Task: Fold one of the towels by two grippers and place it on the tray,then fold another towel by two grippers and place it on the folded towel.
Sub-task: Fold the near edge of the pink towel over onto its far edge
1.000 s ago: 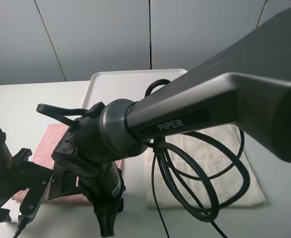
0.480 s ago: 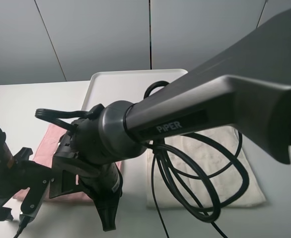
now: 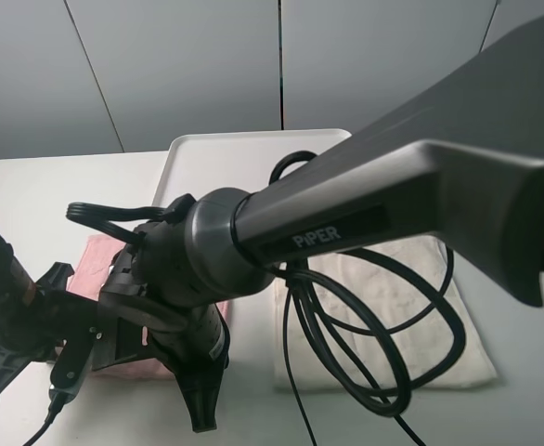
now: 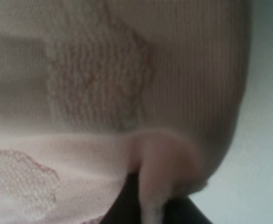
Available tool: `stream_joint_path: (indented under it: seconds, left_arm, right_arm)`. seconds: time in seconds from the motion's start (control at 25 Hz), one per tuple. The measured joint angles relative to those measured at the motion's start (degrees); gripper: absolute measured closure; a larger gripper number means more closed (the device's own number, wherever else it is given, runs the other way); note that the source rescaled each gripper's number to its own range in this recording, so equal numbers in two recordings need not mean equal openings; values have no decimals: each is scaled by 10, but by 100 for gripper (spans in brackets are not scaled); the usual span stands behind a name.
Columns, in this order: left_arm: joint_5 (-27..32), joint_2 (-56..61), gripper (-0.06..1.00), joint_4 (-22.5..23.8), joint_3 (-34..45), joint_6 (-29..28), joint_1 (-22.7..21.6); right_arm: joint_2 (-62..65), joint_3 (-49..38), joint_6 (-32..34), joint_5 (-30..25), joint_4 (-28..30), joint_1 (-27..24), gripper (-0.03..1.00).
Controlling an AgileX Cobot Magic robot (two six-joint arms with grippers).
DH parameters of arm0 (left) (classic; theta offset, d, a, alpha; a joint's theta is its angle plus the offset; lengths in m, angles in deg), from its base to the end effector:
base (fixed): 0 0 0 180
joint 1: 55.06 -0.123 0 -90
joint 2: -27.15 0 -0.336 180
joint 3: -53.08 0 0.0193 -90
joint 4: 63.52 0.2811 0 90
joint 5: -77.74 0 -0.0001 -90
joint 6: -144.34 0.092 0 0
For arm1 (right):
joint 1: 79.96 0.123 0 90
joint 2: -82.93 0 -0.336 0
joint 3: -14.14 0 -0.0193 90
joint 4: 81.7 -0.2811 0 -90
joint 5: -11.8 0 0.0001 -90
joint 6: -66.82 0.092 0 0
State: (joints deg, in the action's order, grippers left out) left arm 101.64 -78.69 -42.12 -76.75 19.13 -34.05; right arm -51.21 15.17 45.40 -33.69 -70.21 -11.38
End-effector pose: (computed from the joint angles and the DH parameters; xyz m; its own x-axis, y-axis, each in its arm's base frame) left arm 0.2159 -0.0683 0.1063 0.0887 0.9869 0.1351 0.9930 -0.0983 0.0659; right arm 0.1785 0.4192 0.0951 0.1357 -0.9899 0.0399 -0.9801 -0.1400 -0.1406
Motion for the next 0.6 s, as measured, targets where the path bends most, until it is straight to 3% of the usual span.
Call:
stream_joint_path:
  seconds: [0.28, 0.6]
  left_arm:
    - [-5, 6, 94, -13, 0, -31, 0]
    - [-27, 45, 94, -123, 5, -36, 0]
  right_arm:
    - [6, -2, 6, 4, -5, 0, 95]
    - [44, -9, 17, 0, -18, -34, 95]
